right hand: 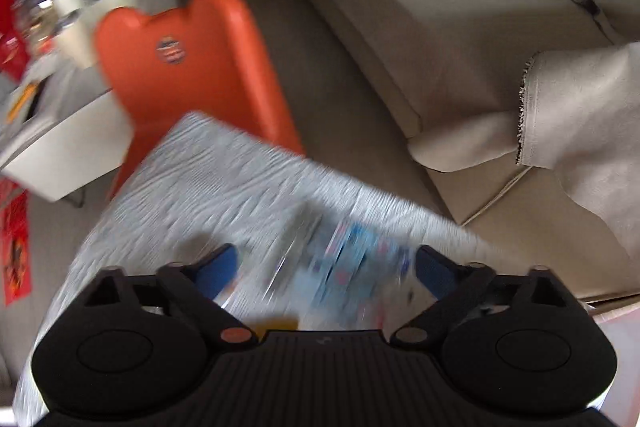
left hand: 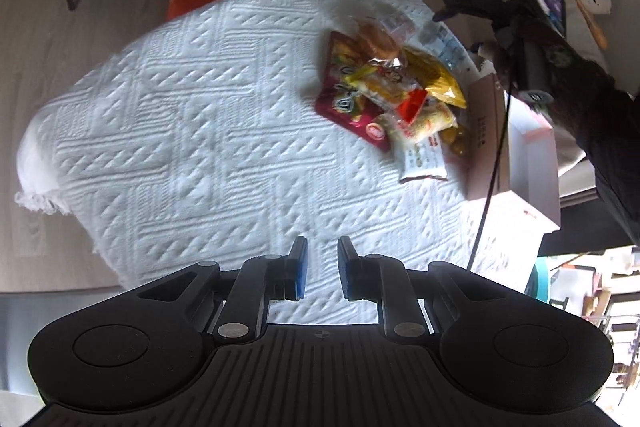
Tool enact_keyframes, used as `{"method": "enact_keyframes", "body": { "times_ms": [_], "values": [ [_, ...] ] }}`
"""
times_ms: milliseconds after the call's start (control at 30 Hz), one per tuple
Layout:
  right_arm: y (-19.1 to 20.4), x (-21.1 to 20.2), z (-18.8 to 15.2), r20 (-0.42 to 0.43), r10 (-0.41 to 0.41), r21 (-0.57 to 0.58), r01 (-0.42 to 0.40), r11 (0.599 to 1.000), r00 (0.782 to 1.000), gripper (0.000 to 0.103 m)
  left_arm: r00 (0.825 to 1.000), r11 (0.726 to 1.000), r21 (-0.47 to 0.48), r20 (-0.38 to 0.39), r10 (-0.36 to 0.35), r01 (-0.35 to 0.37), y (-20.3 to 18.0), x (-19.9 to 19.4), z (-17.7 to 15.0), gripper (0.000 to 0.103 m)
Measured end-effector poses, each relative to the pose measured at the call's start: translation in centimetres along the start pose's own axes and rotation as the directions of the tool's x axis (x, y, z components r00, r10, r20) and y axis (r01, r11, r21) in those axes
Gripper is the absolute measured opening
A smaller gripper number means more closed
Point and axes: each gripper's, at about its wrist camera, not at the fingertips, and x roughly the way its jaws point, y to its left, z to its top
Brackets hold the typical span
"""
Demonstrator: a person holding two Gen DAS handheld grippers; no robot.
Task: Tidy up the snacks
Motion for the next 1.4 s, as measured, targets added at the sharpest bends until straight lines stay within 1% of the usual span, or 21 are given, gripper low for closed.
{"method": "enact_keyframes", "body": {
  "times_ms": [33,67,133,167,233,300,333,500,600,700,800,867,933,967,1067,1100,1133,1167,1233,1333,1400],
  "values": [
    [0.1,1.3,0.4,-0.013,-0.033,0.012,0.033,0.999,0.999,0.082,1.0,1.0,-0.005,-0.003,0.005,-0.005,0.6,0.0,0.0,0.019],
    [0.3,2.3,0.4,-0.024,-0.061,0.012,0.062,0.998,0.998,0.075,1.0,1.0,-0.013,-0.008,0.014,-0.014,1.3,0.1,0.1,0.019],
    [1.4,2.8,-0.5,-0.023,-0.081,-0.033,0.08,0.996,0.996,0.073,0.999,0.999,-0.026,-0.011,0.033,-0.033,2.3,0.5,0.2,0.019],
    [2.2,2.5,-1.4,-0.022,-0.059,-0.066,0.058,0.996,0.998,0.072,0.999,0.999,-0.024,-0.001,0.037,-0.037,2.7,0.6,0.5,0.019],
    [3.5,1.2,-3.7,-0.053,0.04,-0.107,-0.045,0.993,0.998,0.071,0.999,0.999,-0.007,0.024,0.037,-0.037,2.6,0.6,1.2,0.019],
    [4.3,0.1,-6.2,-0.112,0.148,-0.112,-0.16,0.981,0.983,0.071,0.999,1.0,0.0,0.037,0.022,-0.022,2.1,0.7,1.8,0.018],
    [4.5,-0.5,-7.4,-0.122,0.176,-0.116,-0.19,0.975,0.977,0.071,0.999,1.0,0.009,0.049,0.015,-0.016,1.7,0.6,2.0,0.017],
    [4.3,-2.7,-13.1,-0.195,0.24,-0.094,-0.262,0.961,0.951,0.072,0.995,0.993,0.12,0.094,-0.023,0.012,-1.1,0.5,2.4,0.016],
    [4.1,-5.1,-16.3,-0.165,0.265,-0.159,-0.291,0.944,0.95,0.077,0.996,0.989,0.15,0.086,-0.034,0.021,-2.3,1.2,2.5,0.016],
    [4.8,-7.3,-17.9,-0.123,0.263,-0.25,-0.286,0.925,0.957,0.08,0.994,0.992,0.127,0.098,-0.036,0.024,-2.1,1.6,2.1,0.016],
    [5.9,-7.9,-15.9,-0.041,0.278,-0.338,-0.275,0.9,0.96,0.089,0.994,0.997,0.066,0.096,-0.048,0.042,-0.7,1.7,1.2,0.019],
    [7.5,-7.4,-13.5,0.013,0.265,-0.373,-0.241,0.896,0.964,0.09,0.995,0.997,0.048,0.075,-0.059,0.056,0.3,1.7,0.6,0.019],
    [9.8,-5.7,-10.3,0.037,0.262,-0.411,-0.224,0.884,0.964,0.09,0.998,0.998,0.051,0.056,-0.042,0.039,1.3,1.8,0.1,0.019],
    [11.0,-4.3,-8.7,0.044,0.245,-0.418,-0.205,0.885,0.968,0.09,0.998,0.998,0.049,0.047,-0.029,0.027,1.9,1.8,-0.2,0.019],
    [13.2,-0.3,-4.6,0.059,0.15,-0.357,-0.119,0.926,0.987,0.09,0.999,1.0,0.013,0.034,-0.011,0.01,3.9,1.2,-0.7,0.019],
    [13.5,1.0,-3.6,0.027,0.144,-0.334,-0.127,0.934,0.989,0.088,0.999,1.0,0.002,0.032,-0.007,0.007,4.6,1.0,-0.9,0.019],
    [13.8,2.0,-3.0,-0.018,0.149,-0.322,-0.147,0.935,0.989,0.072,1.0,1.0,-0.007,0.03,-0.001,0.001,5.4,0.8,-1.0,0.019],
    [13.9,2.5,-2.9,-0.048,0.152,-0.322,-0.16,0.933,0.987,0.071,1.0,1.0,-0.016,0.03,0.005,-0.005,6.0,0.7,-1.1,0.019],
    [14.1,1.8,-3.3,-0.05,0.157,-0.342,-0.165,0.925,0.986,0.04,1.0,0.999,-0.046,0.027,0.01,-0.008,7.1,0.8,-0.9,0.019],
    [13.4,0.2,-6.0,-0.126,0.204,-0.342,-0.236,0.91,0.971,0.029,1.0,0.998,-0.063,0.02,0.012,-0.01,7.5,1.6,0.0,0.019],
    [12.3,-1.1,-9.0,-0.171,0.217,-0.329,-0.263,0.907,0.961,0.029,1.0,0.999,-0.041,0.024,0.001,0.0,6.8,1.9,0.6,0.019]
  ]
}}
